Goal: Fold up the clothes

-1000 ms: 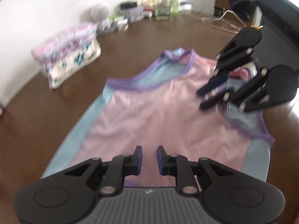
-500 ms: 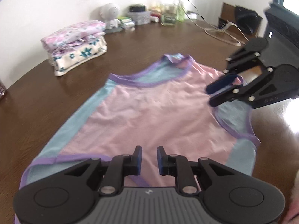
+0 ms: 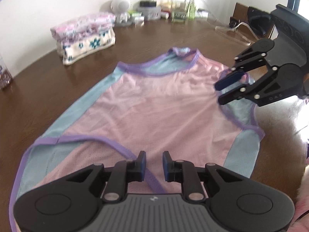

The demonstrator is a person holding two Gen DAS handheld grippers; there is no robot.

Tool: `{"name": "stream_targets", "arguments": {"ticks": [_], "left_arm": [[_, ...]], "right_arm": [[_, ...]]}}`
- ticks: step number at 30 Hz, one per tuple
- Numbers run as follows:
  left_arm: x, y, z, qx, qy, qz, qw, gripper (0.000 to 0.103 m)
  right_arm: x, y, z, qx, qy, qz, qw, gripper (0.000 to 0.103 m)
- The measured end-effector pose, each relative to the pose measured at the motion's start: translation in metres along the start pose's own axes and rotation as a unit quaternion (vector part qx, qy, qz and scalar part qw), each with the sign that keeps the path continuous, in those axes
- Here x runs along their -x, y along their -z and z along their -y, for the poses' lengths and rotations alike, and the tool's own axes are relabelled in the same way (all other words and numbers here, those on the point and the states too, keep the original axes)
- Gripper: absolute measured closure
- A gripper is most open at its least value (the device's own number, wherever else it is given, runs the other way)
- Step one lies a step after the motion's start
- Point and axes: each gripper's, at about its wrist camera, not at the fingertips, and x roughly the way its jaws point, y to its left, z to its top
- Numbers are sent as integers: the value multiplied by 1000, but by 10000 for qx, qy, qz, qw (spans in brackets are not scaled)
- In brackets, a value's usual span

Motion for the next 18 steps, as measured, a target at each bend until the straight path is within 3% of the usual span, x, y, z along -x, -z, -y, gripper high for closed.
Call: {"name": "stream_targets", "arguments": {"ticks": [3,7,11,15,18], "left_arm": [[-1,1,5,-64,85,-63,9999,81],[-2,10,11,-178,15,-163,9997,81],[2,18,7,-107,23,-121,9999,81],[6,19,9,-201,6,-135,9997,81],[8,14,7,-118,14,-49,9999,81]], "right_arm": [[-4,-8,-2,-19,-112,128,9999,77],[-17,-6,-6,70,-135,-70,9999,78],[-15,3,-3,-28,17,-77,10000,69],[-7,6,6,-215,144,-146,9996,68],[4,-2,13,-268,343,182,9989,69]]}}
